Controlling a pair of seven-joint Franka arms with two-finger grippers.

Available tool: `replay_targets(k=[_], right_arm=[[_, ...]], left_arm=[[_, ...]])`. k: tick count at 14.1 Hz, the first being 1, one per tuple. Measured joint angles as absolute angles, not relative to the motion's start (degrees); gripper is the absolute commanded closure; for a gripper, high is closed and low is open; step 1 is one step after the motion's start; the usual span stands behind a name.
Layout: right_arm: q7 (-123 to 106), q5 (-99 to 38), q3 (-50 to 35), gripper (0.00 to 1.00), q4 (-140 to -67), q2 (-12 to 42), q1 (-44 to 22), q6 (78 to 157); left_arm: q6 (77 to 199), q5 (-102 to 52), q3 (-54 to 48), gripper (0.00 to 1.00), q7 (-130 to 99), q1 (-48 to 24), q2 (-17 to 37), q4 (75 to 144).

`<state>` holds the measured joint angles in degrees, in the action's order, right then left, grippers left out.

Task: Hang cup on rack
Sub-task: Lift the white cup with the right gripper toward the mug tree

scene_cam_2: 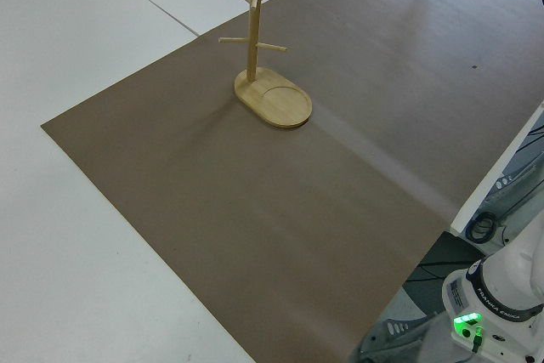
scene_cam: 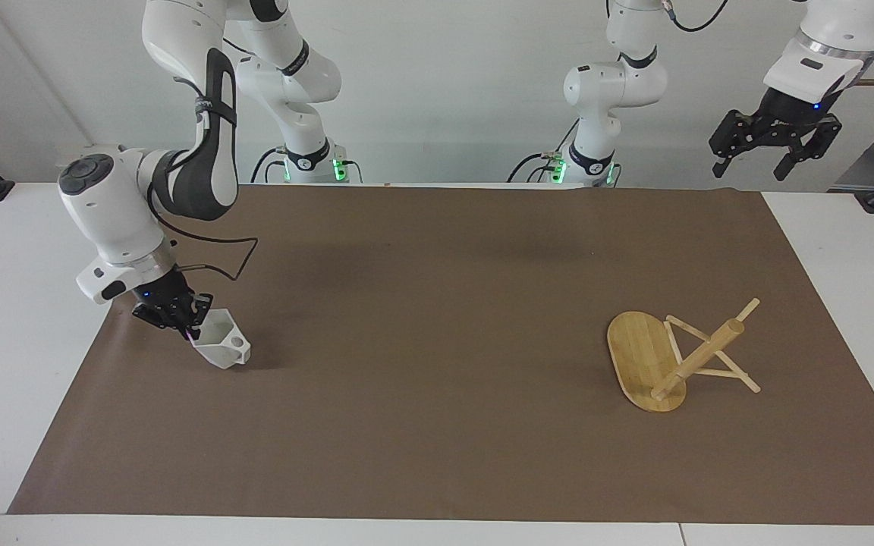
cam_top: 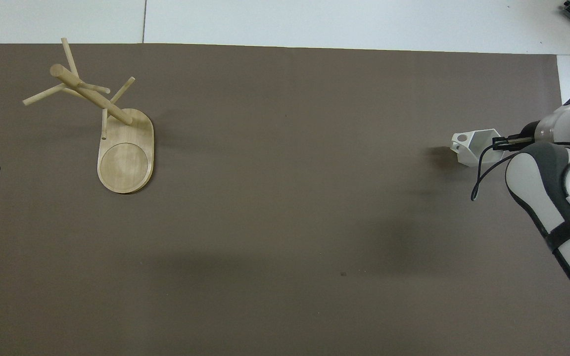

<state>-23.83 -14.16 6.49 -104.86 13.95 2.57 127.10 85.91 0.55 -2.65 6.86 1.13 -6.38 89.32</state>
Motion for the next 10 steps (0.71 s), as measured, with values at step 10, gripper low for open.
replay_targets(k=[10], right_arm=[[-31.8,-35.8,1.8,1.00,-102.4,13.4,2.4,122.5]], left_arm=[[86.1,-2.5,-2.1,0.00,6.7,1.2,-6.5,90.5]])
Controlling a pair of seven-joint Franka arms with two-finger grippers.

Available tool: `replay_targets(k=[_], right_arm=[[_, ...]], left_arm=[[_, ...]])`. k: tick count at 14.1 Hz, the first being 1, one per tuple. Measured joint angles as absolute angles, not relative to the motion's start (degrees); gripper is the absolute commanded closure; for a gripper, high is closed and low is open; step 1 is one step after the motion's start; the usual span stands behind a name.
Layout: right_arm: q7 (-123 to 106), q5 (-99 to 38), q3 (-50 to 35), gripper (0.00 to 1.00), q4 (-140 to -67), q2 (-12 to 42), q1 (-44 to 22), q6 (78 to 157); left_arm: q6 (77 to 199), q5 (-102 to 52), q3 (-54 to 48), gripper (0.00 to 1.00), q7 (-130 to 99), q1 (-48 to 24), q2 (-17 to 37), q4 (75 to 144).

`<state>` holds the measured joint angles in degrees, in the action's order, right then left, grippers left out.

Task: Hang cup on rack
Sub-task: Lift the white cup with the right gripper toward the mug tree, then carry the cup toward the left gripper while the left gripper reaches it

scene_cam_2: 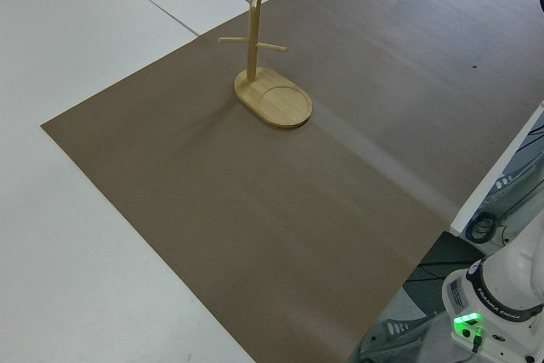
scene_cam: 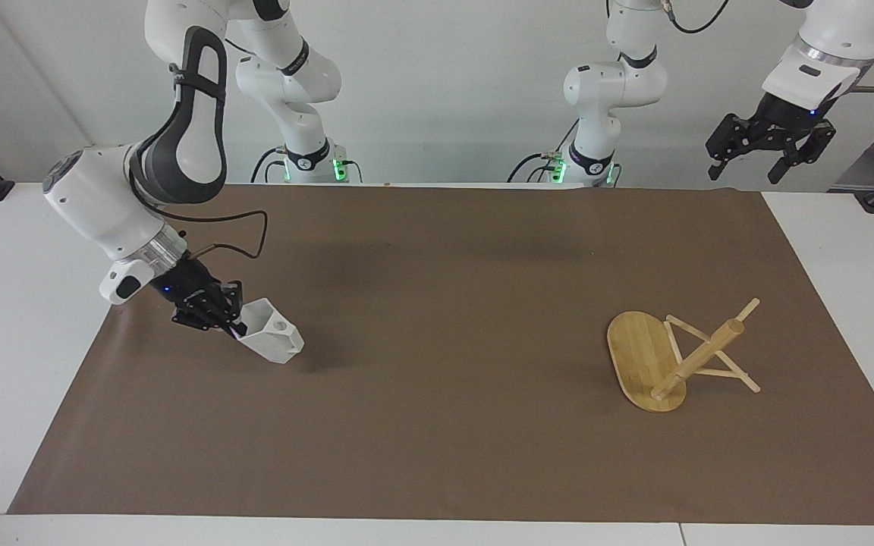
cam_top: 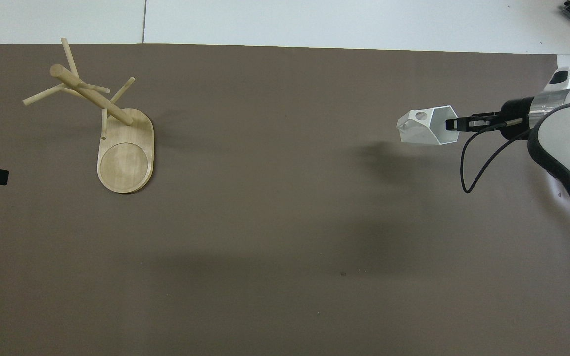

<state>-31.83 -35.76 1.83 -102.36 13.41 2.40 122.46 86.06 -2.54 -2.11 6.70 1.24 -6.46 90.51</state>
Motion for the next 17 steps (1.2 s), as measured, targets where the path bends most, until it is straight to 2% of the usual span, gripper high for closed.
replay_targets(k=[6,17], right_arm=[[-31.8,-47.2,-5.7,1.00,-102.0,12.4,2.0,122.3],[-31.8,-61.7,-11.6,1.00,-102.0,12.1,-1.4,122.1]], left_arm=[[87.3,-7.1,-2.4,0.00,10.1,1.2,-6.4,91.7],[96.4,-13.3,-2.5,0.00,53.1,1.2,-7.0,99.9]])
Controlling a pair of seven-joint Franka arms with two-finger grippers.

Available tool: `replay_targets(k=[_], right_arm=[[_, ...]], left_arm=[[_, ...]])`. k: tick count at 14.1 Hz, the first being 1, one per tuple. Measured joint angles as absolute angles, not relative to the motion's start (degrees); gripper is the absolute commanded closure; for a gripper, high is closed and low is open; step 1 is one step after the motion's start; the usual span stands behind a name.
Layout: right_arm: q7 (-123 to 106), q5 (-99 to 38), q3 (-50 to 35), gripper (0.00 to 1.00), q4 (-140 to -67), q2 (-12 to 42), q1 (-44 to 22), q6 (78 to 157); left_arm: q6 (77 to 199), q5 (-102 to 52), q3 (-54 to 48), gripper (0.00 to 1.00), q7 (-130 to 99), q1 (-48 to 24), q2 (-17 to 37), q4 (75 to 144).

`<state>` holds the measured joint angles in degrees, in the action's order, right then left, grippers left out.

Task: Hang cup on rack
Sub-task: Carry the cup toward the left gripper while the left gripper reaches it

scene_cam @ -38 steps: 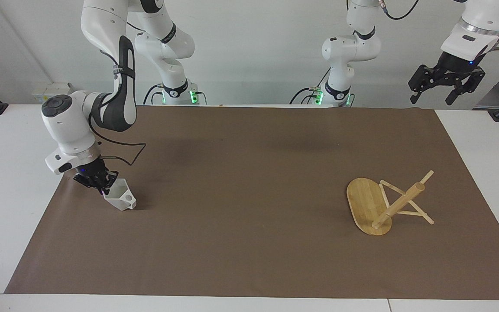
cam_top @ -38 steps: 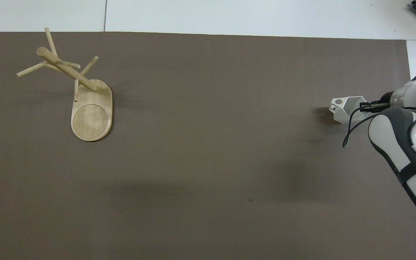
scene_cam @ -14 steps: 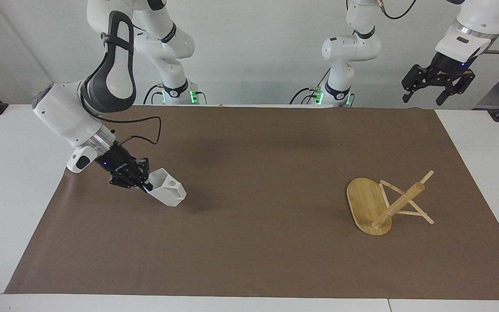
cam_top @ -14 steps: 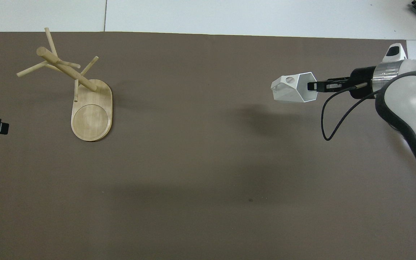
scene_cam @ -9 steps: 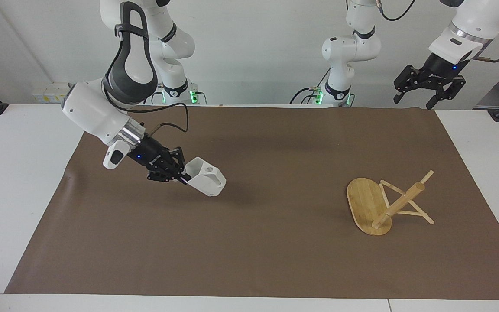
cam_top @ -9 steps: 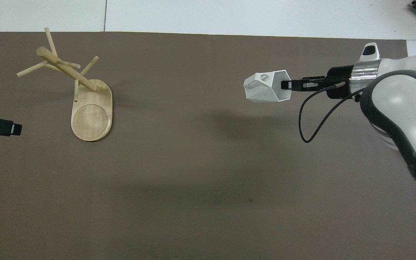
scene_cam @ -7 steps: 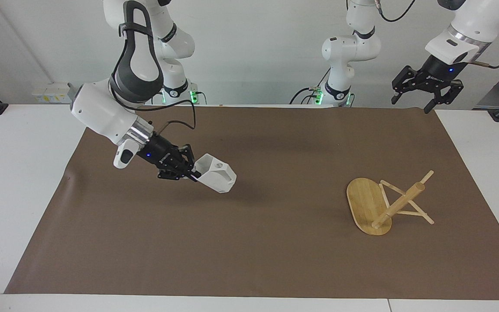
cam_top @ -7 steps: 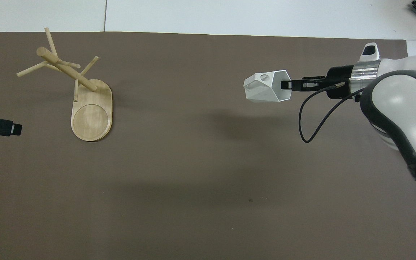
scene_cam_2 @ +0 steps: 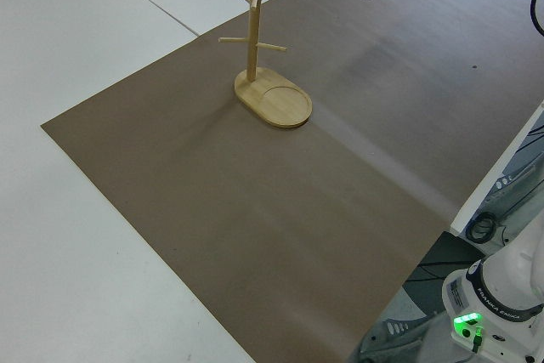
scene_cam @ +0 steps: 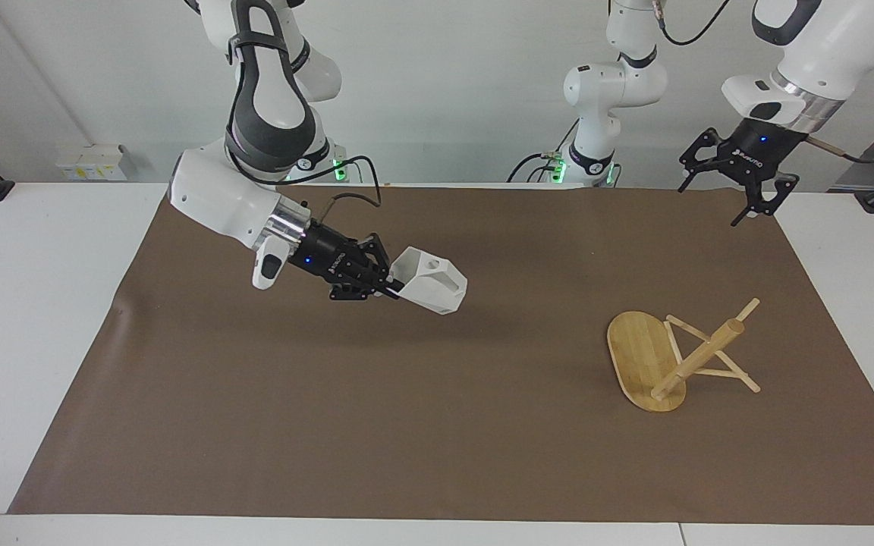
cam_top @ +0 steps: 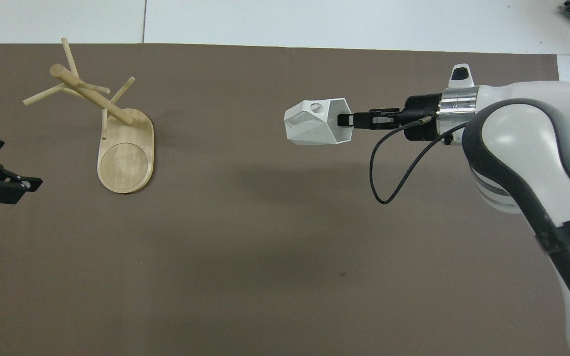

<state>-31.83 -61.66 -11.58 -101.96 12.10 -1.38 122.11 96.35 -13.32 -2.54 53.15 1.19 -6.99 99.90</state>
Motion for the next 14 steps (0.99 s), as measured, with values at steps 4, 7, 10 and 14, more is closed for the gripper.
replay_targets(k=[4,7,10,14], right_arm=[[-31.8,-64.4,-14.4,1.00,-102.0,11.9,-1.4,122.1],[-29.2,-66.4,-15.8,1.00,-102.0,11.8,-1.5,122.3],[-22.9,-69.5,-19.7,1.00,-102.0,11.8,-1.8,126.1],[-17.8,-70.6,-24.4,1.00,-101.9,11.8,-2.2,129.7]], left_arm=[[98.1,-19.0,-2.6,0.00,64.1,1.2,-7.0,101.5],[100.4,-24.0,-2.0,0.00,76.5,1.3,-5.3,102.4],[102.7,-26.8,-2.2,0.00,84.3,1.3,-2.8,102.5],[104.2,-35.6,-2.0,0.00,94.4,1.5,3.5,102.5]])
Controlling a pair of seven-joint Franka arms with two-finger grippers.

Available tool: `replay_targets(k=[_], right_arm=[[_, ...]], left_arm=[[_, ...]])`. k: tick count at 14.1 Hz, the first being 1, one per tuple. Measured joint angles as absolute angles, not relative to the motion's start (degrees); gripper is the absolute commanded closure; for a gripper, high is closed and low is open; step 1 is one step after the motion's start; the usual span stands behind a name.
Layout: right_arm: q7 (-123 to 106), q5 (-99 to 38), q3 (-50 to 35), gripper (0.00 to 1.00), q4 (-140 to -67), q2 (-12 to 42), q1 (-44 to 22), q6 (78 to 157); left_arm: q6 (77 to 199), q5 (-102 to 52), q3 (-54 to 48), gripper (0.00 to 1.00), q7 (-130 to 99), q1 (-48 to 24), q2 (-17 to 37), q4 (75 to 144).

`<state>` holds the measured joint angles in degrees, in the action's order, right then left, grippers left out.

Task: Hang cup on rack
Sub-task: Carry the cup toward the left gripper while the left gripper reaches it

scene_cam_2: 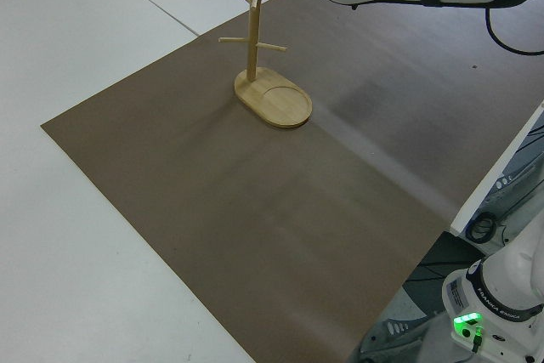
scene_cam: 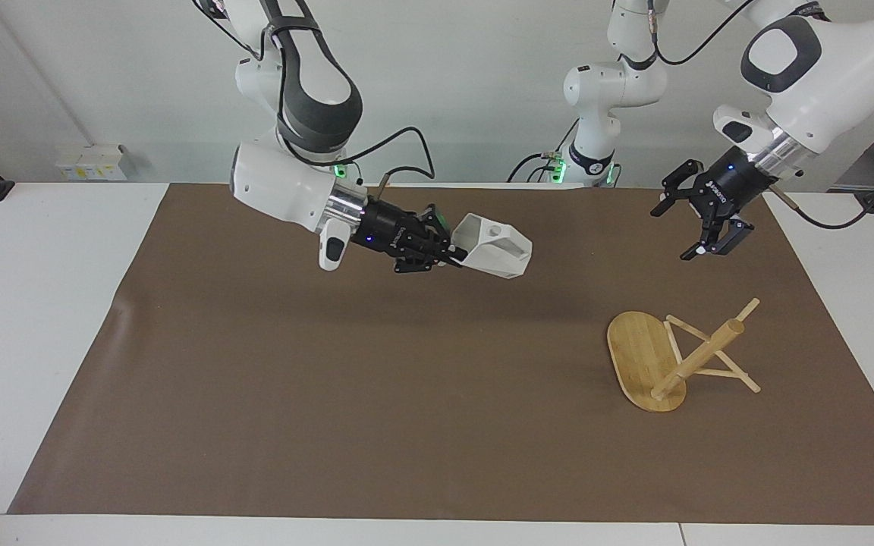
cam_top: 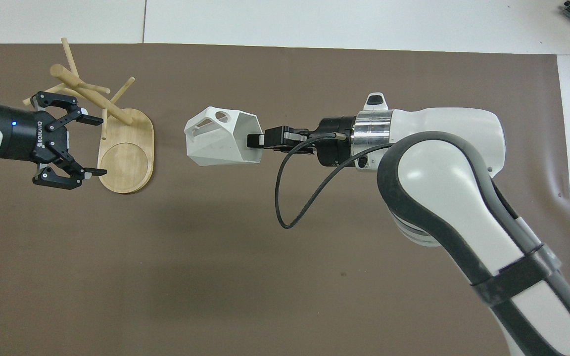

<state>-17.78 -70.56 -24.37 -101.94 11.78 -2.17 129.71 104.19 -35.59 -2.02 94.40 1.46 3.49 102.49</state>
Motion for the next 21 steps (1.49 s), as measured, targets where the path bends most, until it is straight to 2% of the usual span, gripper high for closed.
replay_targets(k=[3,13,21], right_arm=[[-17.6,-70.3,-24.5,1.00,-101.6,11.8,-2.1,129.7],[-8.5,-60.4,-26.5,1.00,-100.5,12.0,-3.1,131.9],[-6.9,-59.3,-26.6,1.00,-100.4,12.1,-3.6,131.9]], left_arm=[[104.5,-38.9,-2.7,0.00,96.5,1.2,6.7,101.9],[104.8,-47.6,-3.5,0.00,96.6,-4.0,6.3,102.8],[105.0,-54.8,-3.6,0.00,96.6,-4.4,2.3,110.7]])
